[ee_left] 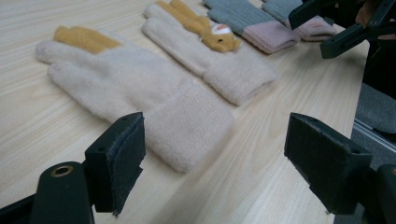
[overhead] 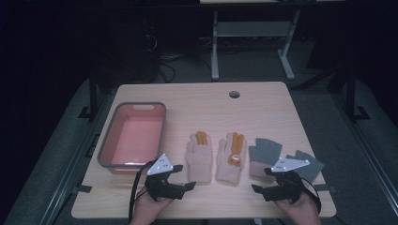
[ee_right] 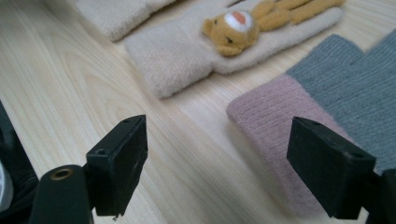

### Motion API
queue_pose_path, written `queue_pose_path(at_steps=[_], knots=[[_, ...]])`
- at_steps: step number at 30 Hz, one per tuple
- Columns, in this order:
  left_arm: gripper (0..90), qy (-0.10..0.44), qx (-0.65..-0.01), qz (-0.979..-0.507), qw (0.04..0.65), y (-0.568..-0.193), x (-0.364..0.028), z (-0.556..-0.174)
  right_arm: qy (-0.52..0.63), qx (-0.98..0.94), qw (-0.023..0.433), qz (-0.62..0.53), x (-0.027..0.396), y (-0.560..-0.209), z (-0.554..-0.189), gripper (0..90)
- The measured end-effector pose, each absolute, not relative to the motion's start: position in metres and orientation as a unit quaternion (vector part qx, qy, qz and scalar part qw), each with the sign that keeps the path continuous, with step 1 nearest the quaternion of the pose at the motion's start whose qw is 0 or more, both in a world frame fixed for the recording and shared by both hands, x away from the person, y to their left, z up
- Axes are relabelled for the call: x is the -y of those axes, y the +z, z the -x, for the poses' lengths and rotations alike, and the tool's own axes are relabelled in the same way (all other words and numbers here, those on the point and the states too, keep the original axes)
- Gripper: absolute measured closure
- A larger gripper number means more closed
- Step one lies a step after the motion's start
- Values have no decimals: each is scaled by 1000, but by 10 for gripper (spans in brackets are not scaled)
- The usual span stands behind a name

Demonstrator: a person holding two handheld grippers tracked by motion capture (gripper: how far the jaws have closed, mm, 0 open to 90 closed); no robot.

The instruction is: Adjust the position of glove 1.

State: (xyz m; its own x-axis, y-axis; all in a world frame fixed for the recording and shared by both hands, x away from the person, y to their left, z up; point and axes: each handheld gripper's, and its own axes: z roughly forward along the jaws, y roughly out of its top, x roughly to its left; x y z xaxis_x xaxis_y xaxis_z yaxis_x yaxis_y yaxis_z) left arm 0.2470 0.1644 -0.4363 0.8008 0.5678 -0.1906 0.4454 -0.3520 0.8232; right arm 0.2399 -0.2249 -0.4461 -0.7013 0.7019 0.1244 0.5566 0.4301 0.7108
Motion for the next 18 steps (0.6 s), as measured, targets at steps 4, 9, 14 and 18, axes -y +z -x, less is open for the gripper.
queue_pose_path(at_steps=[4, 9, 14, 18], knots=[[204, 63, -306, -820, 479, -436, -163, -246, 382, -840, 96, -374, 224, -445, -238, 193], [204, 68, -305, -821, 478, -436, -164, -245, 376, -844, 102, -369, 220, -440, -238, 177], [204, 69, -308, -818, 480, -436, -165, -245, 371, -850, 102, -361, 214, -434, -241, 175], [204, 70, -310, -818, 480, -436, -166, -246, 363, -856, 98, -354, 208, -428, -247, 176]])
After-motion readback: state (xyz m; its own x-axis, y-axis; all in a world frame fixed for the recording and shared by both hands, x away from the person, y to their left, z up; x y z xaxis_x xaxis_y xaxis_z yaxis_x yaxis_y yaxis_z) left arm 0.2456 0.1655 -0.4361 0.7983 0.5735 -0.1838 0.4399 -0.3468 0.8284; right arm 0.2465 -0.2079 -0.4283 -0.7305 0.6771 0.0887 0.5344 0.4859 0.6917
